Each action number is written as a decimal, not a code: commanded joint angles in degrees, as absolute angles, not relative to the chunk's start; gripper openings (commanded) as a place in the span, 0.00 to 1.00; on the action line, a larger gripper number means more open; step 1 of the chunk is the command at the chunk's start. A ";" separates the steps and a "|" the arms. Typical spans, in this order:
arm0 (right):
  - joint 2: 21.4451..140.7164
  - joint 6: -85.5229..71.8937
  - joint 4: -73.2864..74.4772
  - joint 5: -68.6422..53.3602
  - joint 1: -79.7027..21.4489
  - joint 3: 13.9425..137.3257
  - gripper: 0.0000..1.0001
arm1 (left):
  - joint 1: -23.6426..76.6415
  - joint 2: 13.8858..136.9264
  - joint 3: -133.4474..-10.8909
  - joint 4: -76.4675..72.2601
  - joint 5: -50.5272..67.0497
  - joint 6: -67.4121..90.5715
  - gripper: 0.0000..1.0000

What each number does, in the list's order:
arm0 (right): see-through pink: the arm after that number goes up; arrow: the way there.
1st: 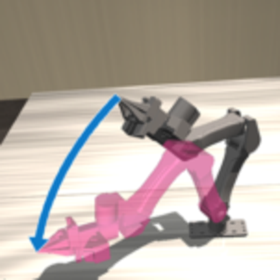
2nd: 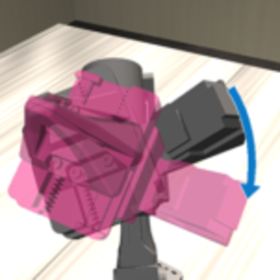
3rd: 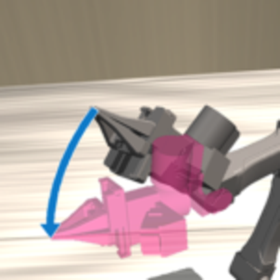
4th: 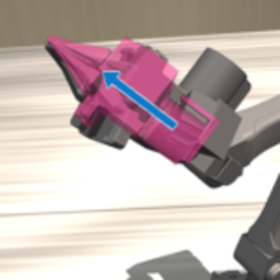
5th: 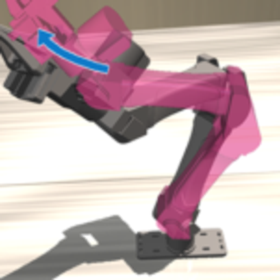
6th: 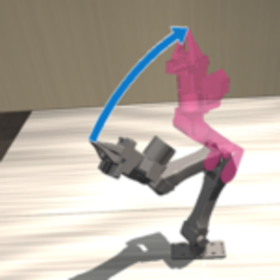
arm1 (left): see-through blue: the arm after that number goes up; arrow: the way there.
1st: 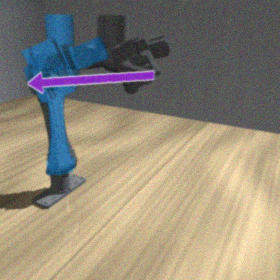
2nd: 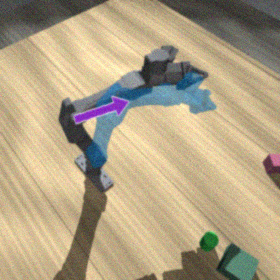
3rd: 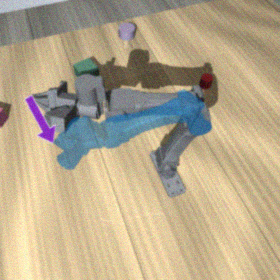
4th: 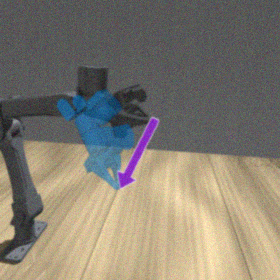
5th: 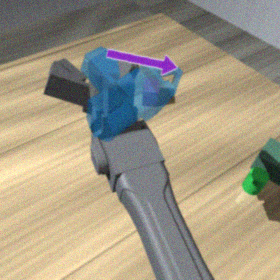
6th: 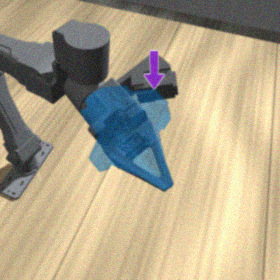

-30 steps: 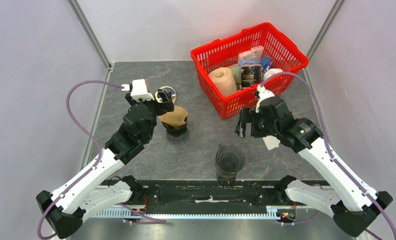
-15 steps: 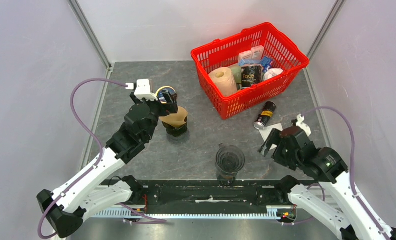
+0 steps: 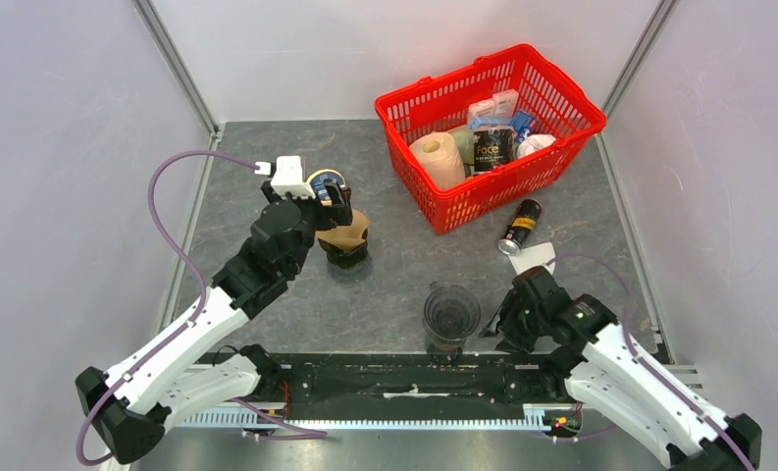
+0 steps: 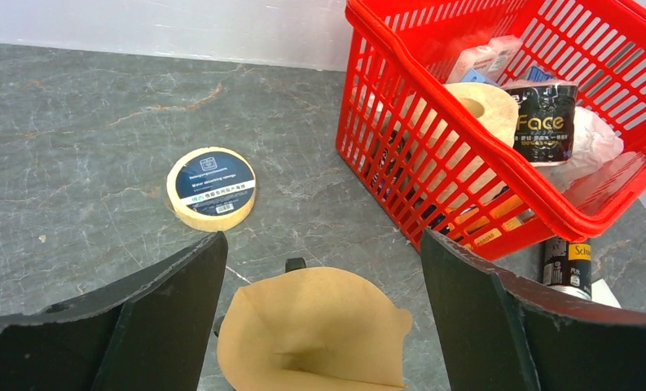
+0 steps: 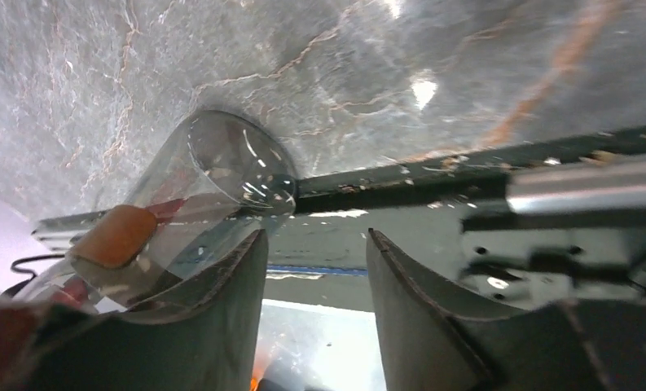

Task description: Place the coffee filter in the dripper

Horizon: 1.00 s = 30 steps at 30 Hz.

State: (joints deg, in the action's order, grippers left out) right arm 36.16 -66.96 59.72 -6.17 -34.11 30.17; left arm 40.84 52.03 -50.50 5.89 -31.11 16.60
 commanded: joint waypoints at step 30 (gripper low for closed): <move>44.95 -63.08 34.59 -40.26 -34.14 19.42 0.37 | 40.52 53.08 -51.77 4.11 -33.02 15.46 0.94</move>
State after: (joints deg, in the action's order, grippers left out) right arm 44.18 -63.57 41.10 -35.29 -34.11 18.70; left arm 40.84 52.99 -50.50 5.89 -31.40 16.51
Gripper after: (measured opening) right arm 0.368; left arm 0.942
